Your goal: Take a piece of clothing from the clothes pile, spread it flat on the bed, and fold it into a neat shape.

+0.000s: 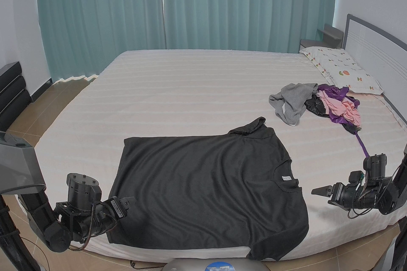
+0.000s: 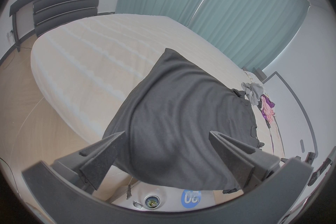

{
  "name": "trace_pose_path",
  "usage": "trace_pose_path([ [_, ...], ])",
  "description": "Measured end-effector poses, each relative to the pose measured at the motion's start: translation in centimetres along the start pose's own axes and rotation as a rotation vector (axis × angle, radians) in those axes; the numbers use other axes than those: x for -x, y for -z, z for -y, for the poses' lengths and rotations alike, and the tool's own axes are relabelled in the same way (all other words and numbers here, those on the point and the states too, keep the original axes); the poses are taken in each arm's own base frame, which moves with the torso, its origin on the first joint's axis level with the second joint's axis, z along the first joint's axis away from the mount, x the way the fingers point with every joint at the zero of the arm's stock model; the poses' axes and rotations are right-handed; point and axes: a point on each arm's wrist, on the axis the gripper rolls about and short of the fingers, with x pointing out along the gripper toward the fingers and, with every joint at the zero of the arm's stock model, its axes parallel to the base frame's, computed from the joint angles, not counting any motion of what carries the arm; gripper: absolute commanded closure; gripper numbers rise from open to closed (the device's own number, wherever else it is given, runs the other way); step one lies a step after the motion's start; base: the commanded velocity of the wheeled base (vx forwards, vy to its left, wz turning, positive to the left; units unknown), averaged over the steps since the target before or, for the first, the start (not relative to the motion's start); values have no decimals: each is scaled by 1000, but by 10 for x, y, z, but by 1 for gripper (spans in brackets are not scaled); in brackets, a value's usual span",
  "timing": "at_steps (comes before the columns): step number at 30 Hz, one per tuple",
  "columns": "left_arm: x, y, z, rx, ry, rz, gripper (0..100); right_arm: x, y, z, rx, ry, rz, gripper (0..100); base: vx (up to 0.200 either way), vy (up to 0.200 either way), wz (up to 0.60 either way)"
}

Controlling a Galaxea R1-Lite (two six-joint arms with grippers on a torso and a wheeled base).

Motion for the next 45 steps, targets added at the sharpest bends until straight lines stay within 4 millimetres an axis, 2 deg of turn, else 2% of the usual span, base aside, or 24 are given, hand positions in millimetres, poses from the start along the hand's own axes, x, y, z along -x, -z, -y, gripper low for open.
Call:
trace_pose_path([
  [15, 0, 0, 2, -3, 13, -4, 0, 0, 2, 0, -2, 1, -8, 0, 0, 0, 0],
  [23, -9, -15, 4, 38, 37, 29, 0, -2, 3, 1, -5, 3, -16, 0, 0, 0, 0],
  [27, -19, -32, 6, 78, 69, 51, 0, -4, 1, 1, 0, -4, -5, 0, 0, 0, 0],
  [33, -44, -71, 9, 130, 105, 76, 0, -8, 1, 1, 14, -22, 20, 0, 0, 0, 0],
  [45, -117, -160, 30, 104, 156, 138, 0, -15, 4, 4, -17, -38, 17, 0, 0, 0, 0],
])
